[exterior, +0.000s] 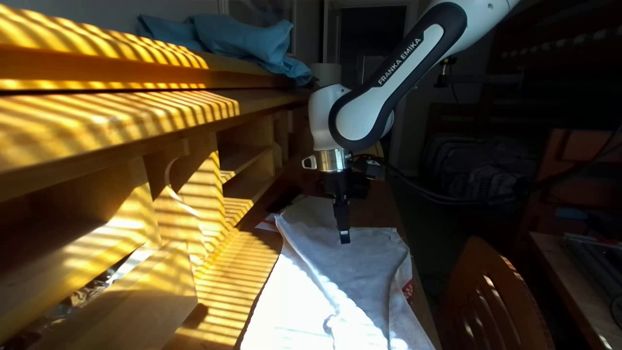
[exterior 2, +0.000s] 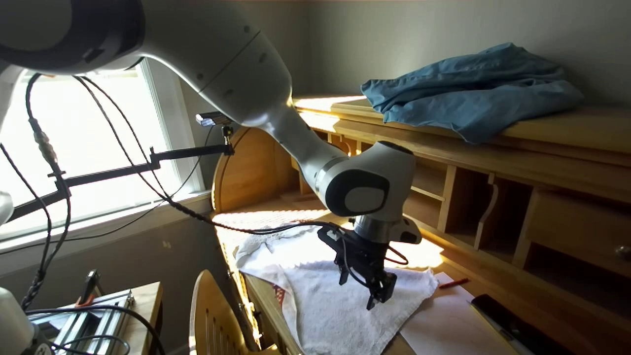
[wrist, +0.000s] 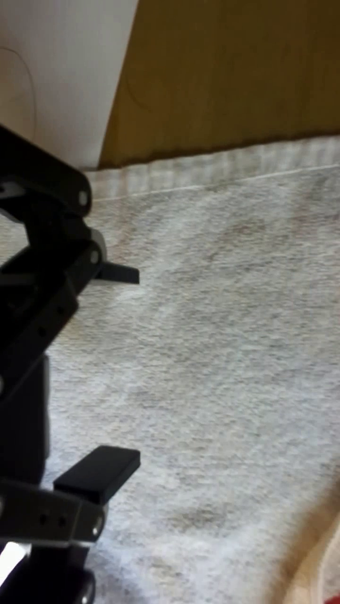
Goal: Unfold the white and red towel and lay it out.
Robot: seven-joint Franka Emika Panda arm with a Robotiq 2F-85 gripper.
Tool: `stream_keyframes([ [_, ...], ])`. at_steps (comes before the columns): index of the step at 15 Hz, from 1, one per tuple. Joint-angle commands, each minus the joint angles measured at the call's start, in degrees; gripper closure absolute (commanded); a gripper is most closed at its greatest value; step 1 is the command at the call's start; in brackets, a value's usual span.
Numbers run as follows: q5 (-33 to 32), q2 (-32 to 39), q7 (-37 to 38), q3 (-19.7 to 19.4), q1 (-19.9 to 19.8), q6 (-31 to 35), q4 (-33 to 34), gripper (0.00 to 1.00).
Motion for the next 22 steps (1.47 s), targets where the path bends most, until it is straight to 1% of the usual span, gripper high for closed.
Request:
stream_keyframes([
  [1, -0.4, -3.2, 0.5, -0.4, 0.0, -1.0, -6.2, 0.43],
  [3, -1.2, -3.8, 0.6, -0.9, 0.2, -0.4, -8.3, 0.56],
  [4, -1.2, -3.9, 0.2, -1.0, 0.0, 0.0, -9.2, 0.64],
  [9, -2.3, -4.6, 1.0, -3.1, -0.1, 1.6, -11.9, 0.98],
  [11, -3.2, -4.7, 1.5, -4.2, 0.1, 2.3, -12.3, 1.00],
  [15, -6.0, -4.3, 2.8, -6.4, 0.4, 6.4, -12.7, 1.00],
  [19, -7.7, -3.6, 3.9, -7.4, 0.4, 9.3, -12.5, 1.00],
  [22, -8.1, -3.1, 5.4, -8.1, 0.4, 9.1, -12.5, 1.00],
])
